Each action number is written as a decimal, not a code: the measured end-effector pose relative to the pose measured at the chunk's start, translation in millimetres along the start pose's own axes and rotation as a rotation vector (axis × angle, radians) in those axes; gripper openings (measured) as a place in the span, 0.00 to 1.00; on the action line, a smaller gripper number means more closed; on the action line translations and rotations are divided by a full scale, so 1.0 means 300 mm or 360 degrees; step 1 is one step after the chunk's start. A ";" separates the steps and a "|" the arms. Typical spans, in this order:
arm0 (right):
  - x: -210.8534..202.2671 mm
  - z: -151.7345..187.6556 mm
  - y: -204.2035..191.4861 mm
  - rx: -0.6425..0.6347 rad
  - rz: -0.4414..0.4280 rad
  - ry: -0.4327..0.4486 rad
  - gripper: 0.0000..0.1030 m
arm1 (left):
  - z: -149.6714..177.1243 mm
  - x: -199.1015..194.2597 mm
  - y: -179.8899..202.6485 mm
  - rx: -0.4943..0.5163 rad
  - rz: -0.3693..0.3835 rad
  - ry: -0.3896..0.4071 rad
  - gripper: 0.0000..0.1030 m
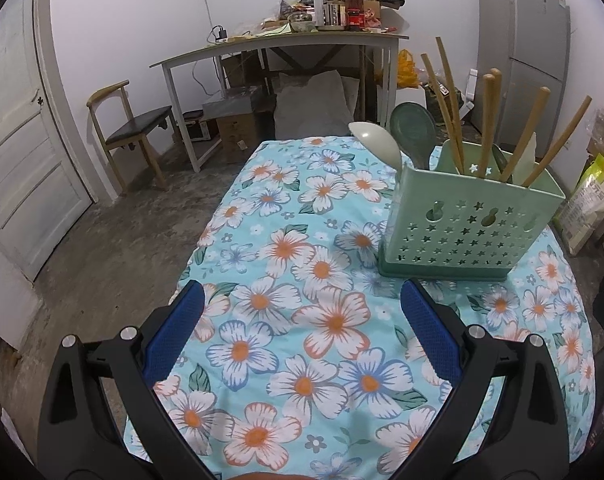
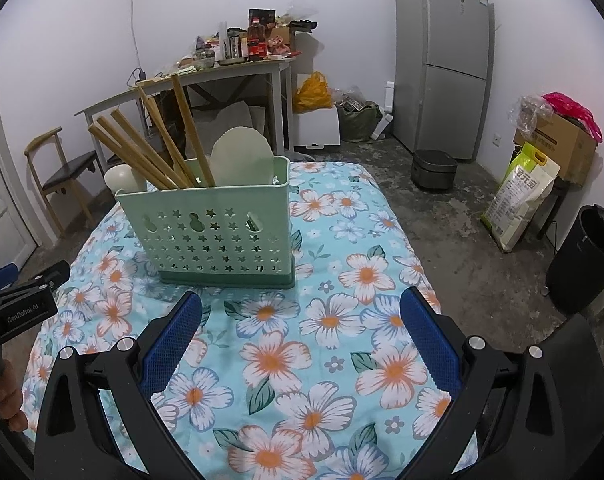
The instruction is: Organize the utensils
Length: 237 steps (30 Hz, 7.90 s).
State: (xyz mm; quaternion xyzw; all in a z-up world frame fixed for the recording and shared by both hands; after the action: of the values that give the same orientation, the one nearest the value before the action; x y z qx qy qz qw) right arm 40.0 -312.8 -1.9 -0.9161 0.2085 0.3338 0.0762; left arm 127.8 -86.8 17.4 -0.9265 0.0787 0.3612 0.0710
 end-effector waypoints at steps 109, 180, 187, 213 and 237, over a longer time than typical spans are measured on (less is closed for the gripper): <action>-0.011 -0.026 -0.029 -0.0008 -0.0021 0.0003 0.94 | 0.023 0.030 -0.070 0.0019 -0.0018 -0.0026 0.92; -0.013 -0.024 -0.033 -0.0009 -0.0029 -0.0001 0.94 | 0.029 0.033 -0.062 0.0019 -0.0002 -0.0040 0.92; -0.014 -0.024 -0.034 -0.0010 -0.0029 -0.0002 0.94 | 0.029 0.032 -0.061 0.0017 -0.0002 -0.0038 0.92; -0.014 -0.025 -0.035 -0.0010 -0.0031 -0.0001 0.94 | 0.025 0.031 -0.062 0.0015 0.0003 -0.0043 0.92; -0.014 -0.022 -0.042 -0.0011 -0.0035 -0.0007 0.94 | 0.027 0.035 -0.063 0.0015 0.0007 -0.0049 0.92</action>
State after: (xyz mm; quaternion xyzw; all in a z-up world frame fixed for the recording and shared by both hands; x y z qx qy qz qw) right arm 46.4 -301.9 5.7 -0.9179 0.1971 0.3357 0.0770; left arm 133.9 -67.7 5.7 -0.9202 0.0815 0.3753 0.0758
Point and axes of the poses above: each gripper's, at about its wrist camera, not at the fingertips, and x roughly the way its jaws point, y to its right, z to its underside, the point moved 8 cm from there along x, roughly the way its jaws point
